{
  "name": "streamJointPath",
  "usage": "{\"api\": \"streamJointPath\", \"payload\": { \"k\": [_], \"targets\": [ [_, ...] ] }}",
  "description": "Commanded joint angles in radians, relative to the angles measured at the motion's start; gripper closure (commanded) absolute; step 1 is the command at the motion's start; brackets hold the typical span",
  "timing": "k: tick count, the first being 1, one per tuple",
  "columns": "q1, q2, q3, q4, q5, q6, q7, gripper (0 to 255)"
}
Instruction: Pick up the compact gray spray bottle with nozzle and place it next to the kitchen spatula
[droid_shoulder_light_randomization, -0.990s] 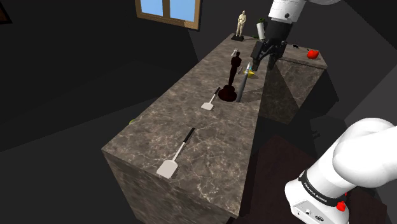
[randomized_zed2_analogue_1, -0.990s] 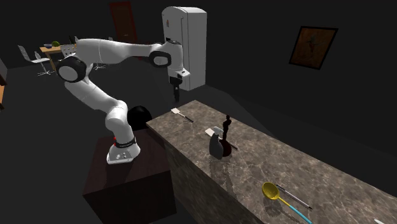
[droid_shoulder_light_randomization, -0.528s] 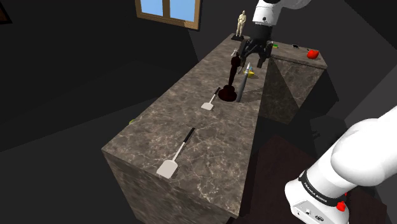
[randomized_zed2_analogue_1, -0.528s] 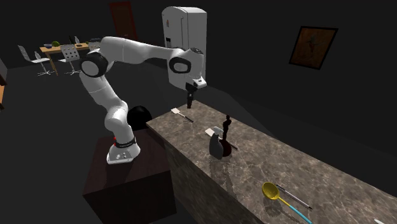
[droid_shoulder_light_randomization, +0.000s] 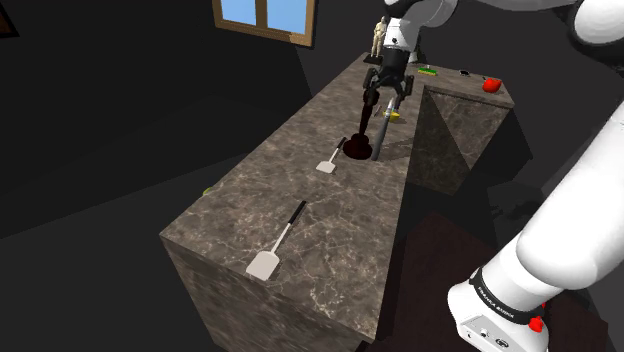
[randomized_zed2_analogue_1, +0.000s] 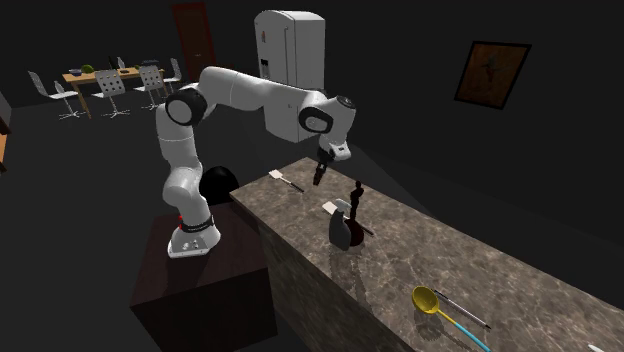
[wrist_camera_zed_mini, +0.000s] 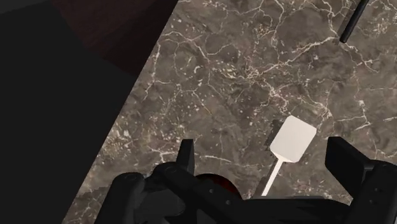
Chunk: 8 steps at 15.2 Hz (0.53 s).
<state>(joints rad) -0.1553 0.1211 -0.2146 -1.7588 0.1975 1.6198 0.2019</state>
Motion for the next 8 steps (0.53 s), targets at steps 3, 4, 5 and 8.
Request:
{"api": "streamJointPath", "payload": {
  "k": [3, 4, 5, 8],
  "targets": [
    [-0.054, 0.183, -0.034, 0.166, 0.057, -0.055, 0.027, 0],
    [-0.069, 0.228, -0.04, 0.21, 0.072, -0.071, 0.037, 0],
    [-0.085, 0.272, -0.045, 0.254, 0.087, -0.088, 0.048, 0],
    [-0.137, 0.408, -0.057, 0.395, 0.132, -0.144, 0.085, 0]
  ]
}}
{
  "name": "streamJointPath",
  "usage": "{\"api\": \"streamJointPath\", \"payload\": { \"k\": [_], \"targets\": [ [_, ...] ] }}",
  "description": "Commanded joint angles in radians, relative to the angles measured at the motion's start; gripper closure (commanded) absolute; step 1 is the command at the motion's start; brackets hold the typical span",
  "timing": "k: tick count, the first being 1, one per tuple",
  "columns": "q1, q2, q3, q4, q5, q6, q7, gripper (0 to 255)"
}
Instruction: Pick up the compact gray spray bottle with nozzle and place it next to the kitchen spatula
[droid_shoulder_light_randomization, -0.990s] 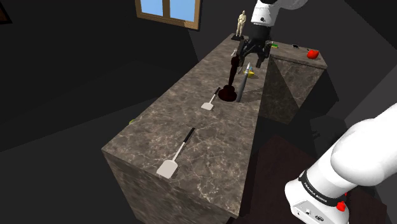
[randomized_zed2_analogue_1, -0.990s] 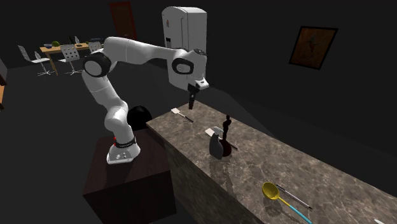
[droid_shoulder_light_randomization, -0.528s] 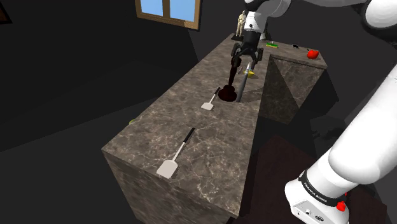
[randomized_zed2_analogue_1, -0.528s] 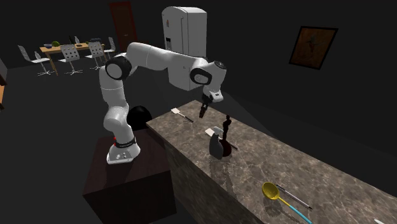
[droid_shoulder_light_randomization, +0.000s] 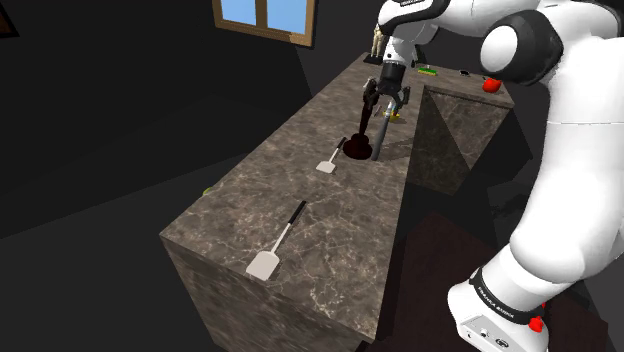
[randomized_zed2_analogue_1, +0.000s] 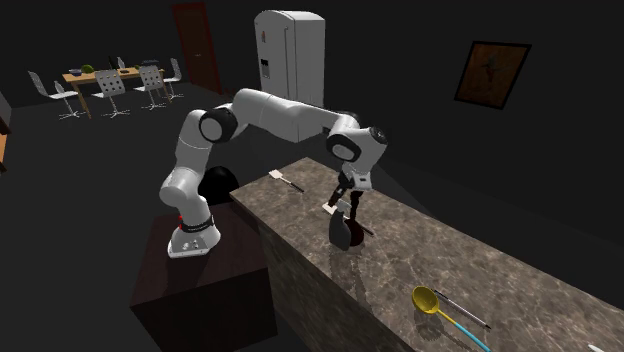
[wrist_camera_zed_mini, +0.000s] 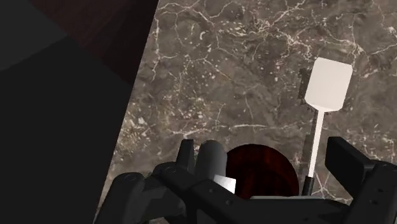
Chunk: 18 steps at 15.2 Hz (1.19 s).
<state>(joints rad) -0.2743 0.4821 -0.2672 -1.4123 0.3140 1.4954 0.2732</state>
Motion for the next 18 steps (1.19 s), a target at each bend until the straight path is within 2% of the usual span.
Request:
{"api": "streamJointPath", "payload": {
  "k": [1, 7, 8, 15, 18],
  "targets": [
    [-0.037, 0.092, -0.007, 0.099, 0.031, -0.04, 0.028, 0],
    [-0.173, 0.388, -0.008, 0.454, 0.116, -0.184, 0.141, 0],
    [-0.181, 0.403, -0.007, 0.474, 0.119, -0.192, 0.148, 0],
    [-0.133, 0.326, -0.01, 0.251, 0.111, -0.052, 0.118, 0],
    [-0.137, 0.326, -0.004, 0.251, 0.107, -0.051, 0.12, 0]
  ]
}}
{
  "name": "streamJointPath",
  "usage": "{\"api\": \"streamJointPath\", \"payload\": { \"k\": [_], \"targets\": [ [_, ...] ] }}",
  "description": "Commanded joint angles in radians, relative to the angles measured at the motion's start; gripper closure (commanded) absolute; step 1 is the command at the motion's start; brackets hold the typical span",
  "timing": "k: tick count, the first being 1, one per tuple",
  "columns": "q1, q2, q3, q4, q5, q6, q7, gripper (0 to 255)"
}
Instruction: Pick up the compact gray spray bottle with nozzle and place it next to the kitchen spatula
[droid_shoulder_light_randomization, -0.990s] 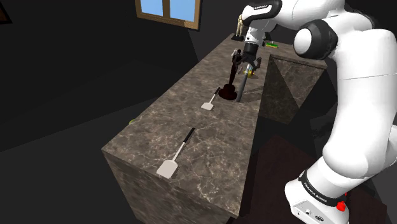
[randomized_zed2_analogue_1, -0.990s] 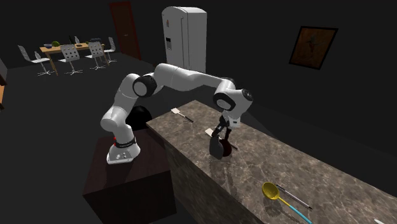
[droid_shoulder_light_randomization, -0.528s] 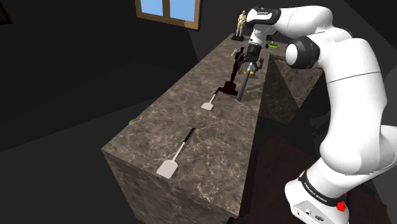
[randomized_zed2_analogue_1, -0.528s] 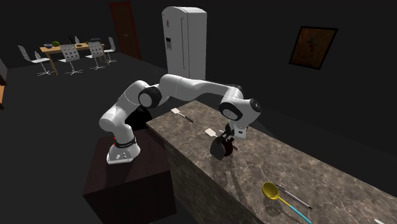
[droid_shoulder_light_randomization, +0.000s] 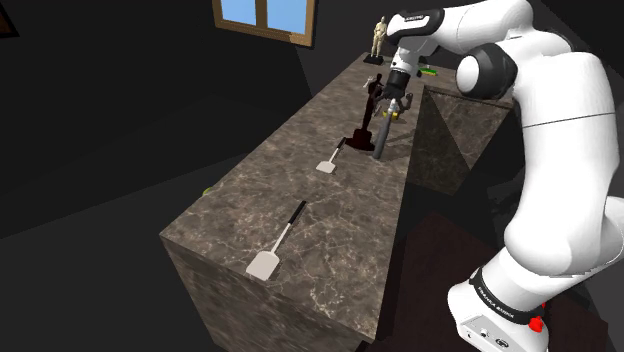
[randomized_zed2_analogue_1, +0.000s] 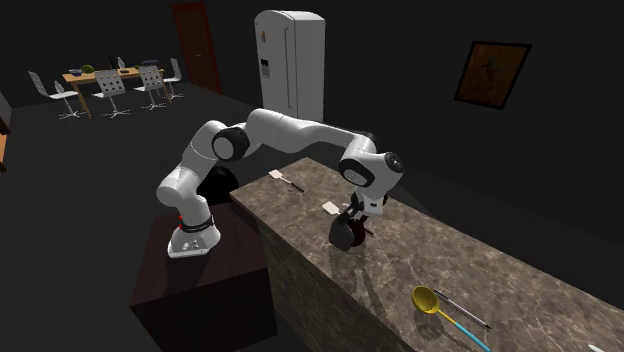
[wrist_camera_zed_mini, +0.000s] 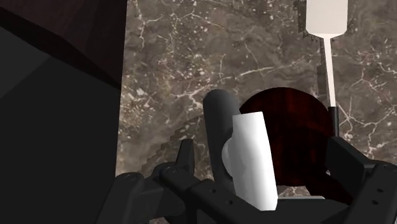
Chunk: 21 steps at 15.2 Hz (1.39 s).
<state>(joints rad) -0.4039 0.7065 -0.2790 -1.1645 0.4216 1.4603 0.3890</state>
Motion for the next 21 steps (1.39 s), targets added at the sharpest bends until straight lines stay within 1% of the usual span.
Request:
{"api": "streamJointPath", "payload": {
  "k": [1, 5, 6, 8, 10, 11, 12, 13, 14, 15, 21],
  "targets": [
    [-0.008, 0.101, 0.009, 0.003, -0.001, -0.016, 0.005, 0],
    [-0.013, 0.1, 0.017, 0.003, -0.005, -0.014, 0.007, 0],
    [-0.025, 0.148, 0.024, 0.086, 0.002, -0.047, 0.019, 255],
    [-0.022, 0.12, 0.019, 0.03, -0.002, -0.022, 0.002, 255],
    [-0.036, 0.115, 0.014, 0.042, -0.006, -0.043, -0.007, 255],
    [-0.044, 0.14, 0.017, 0.083, -0.002, -0.058, -0.002, 255],
    [-0.041, 0.128, 0.014, 0.055, -0.005, -0.045, -0.008, 255],
    [-0.046, 0.178, 0.024, 0.134, 0.004, -0.068, 0.012, 255],
    [-0.055, 0.177, 0.022, 0.162, 0.002, -0.096, 0.013, 255],
    [-0.013, 0.1, 0.017, 0.003, -0.005, -0.014, 0.007, 255],
    [-0.022, 0.076, 0.022, 0.044, -0.013, -0.075, 0.027, 255]
  ]
}}
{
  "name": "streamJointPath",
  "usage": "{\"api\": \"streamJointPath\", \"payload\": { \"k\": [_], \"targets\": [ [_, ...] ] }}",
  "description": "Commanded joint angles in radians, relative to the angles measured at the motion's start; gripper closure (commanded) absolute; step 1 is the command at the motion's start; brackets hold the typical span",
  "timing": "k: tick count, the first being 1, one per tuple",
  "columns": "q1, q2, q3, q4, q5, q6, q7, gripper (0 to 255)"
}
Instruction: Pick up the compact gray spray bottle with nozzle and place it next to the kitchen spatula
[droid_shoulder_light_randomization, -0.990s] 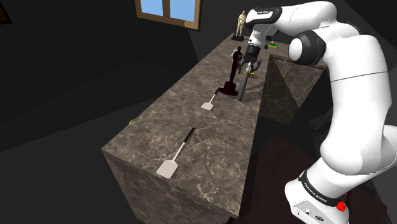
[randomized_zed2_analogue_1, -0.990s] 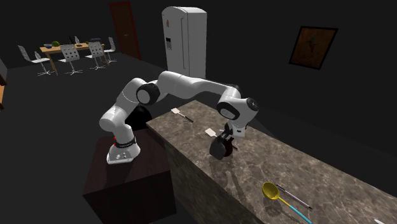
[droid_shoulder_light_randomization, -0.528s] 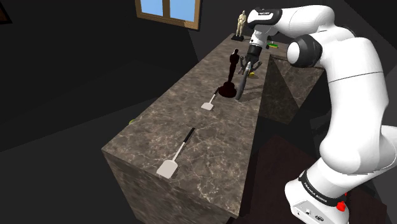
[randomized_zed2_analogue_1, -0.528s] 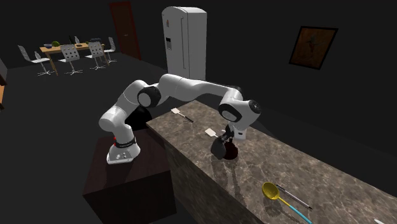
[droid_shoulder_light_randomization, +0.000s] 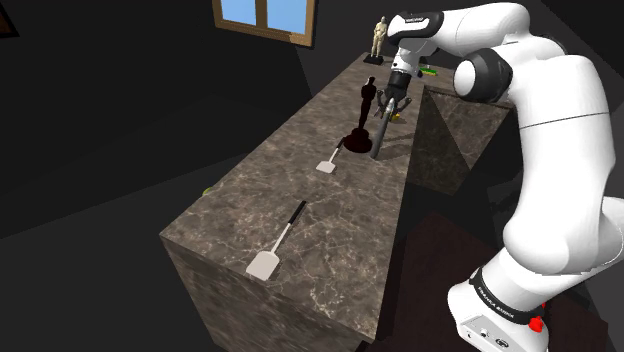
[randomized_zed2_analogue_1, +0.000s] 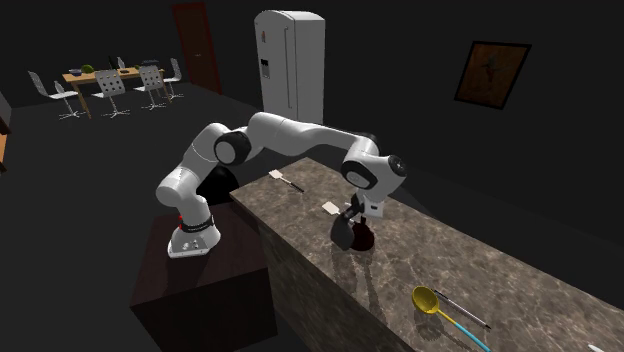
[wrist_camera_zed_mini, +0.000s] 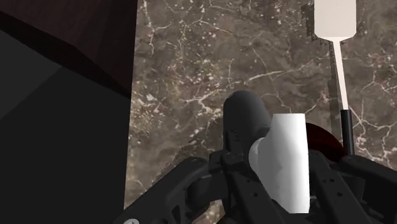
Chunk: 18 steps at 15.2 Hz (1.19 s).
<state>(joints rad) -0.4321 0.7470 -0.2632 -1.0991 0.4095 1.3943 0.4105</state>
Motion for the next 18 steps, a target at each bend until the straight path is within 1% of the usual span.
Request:
{"api": "streamJointPath", "payload": {
  "k": [1, 10, 14, 18],
  "targets": [
    [0.005, 0.033, 0.006, -0.013, -0.002, -0.019, 0.008, 255],
    [-0.008, 0.019, 0.007, 0.083, -0.001, -0.122, 0.038, 255],
    [0.061, -0.127, 0.005, -0.087, -0.008, -0.087, 0.078, 255],
    [0.122, -0.247, 0.012, -0.203, -0.012, -0.074, 0.134, 255]
  ]
}}
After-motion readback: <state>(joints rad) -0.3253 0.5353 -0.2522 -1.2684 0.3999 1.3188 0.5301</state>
